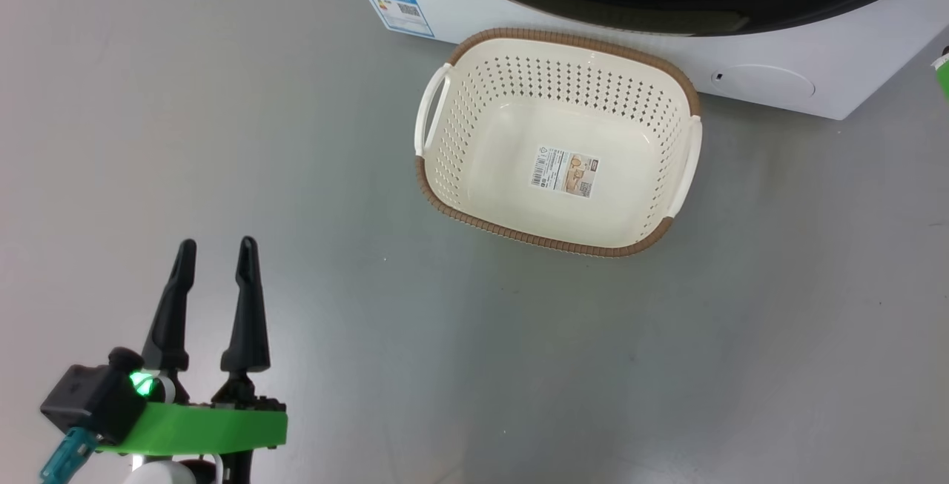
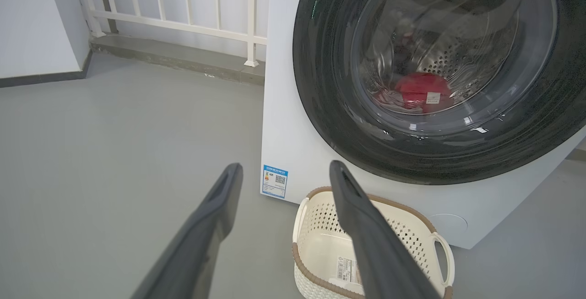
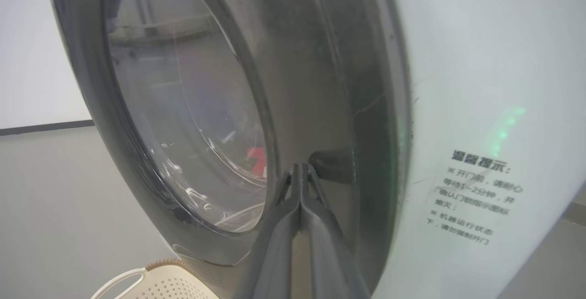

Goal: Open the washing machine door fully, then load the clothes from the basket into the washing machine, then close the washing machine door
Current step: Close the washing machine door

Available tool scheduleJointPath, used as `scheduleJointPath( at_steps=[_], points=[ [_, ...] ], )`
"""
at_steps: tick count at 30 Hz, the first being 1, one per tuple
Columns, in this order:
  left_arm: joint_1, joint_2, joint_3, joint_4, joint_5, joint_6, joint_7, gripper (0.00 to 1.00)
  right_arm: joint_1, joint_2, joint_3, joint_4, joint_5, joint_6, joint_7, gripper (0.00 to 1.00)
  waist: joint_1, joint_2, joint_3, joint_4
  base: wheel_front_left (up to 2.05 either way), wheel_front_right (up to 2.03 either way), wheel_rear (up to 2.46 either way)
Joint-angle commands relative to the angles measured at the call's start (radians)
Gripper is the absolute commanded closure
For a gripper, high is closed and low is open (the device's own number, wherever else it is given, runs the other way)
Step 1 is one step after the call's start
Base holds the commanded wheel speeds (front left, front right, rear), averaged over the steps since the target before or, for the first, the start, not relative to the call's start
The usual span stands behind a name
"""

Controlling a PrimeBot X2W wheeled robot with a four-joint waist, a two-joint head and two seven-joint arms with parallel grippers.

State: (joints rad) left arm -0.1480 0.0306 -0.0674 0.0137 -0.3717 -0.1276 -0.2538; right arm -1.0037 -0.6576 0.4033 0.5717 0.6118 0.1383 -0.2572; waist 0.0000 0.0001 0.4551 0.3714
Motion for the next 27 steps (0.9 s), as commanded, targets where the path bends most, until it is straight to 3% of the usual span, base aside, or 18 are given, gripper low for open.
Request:
scheduleJointPath(
  at_steps=[1,21,22,23,24,25,26,27],
  points=[
    [-0.009,0.020,0.034,-0.023,-0.009,-0.003,-0.008,0.00,-0.019,-0.015,-0.023,0.006,-0.013,-0.008,-0.005,1.00,0.0000,-0.0001,-0.001,-0.001,0.00,0.00,0.00],
    [-0.008,0.020,0.035,-0.012,0.000,-0.003,-0.008,0.00,-0.010,0.020,0.002,0.036,-0.013,-0.008,-0.005,0.99,0.0000,-0.0001,-0.039,-0.016,0.00,0.00,0.00],
    [-0.006,0.020,0.035,-0.011,0.003,-0.003,-0.008,0.00,-0.001,0.022,0.005,0.031,-0.012,-0.008,-0.005,0.85,0.0000,-0.0001,-0.045,-0.019,0.00,0.00,0.00],
    [-0.004,0.020,0.035,-0.010,0.005,-0.003,-0.008,0.00,0.008,0.022,0.013,0.025,-0.019,-0.008,-0.005,0.61,0.0000,-0.0001,-0.053,-0.022,0.00,0.00,0.00],
    [-0.002,0.020,0.035,-0.010,0.007,-0.003,-0.008,0.00,0.019,0.025,0.021,0.020,-0.023,-0.008,-0.005,0.50,0.0000,-0.0001,-0.060,-0.026,0.00,0.00,0.00],
    [0.000,0.020,0.034,-0.009,0.010,-0.003,-0.008,0.00,0.031,0.030,0.025,0.015,-0.023,-0.008,-0.005,0.22,0.0000,-0.0001,-0.069,-0.030,0.00,0.00,0.00],
    [0.002,0.020,0.032,-0.009,0.013,-0.003,-0.008,0.00,0.042,0.035,0.027,0.010,-0.023,-0.008,-0.005,0.00,0.0000,-0.0001,-0.077,-0.035,0.00,0.00,0.00],
    [0.003,0.020,0.031,-0.009,0.016,-0.003,-0.008,0.00,0.054,0.039,0.028,0.004,-0.022,-0.008,-0.005,0.00,0.0000,-0.0001,-0.087,-0.040,0.00,0.00,0.00]
  ],
)
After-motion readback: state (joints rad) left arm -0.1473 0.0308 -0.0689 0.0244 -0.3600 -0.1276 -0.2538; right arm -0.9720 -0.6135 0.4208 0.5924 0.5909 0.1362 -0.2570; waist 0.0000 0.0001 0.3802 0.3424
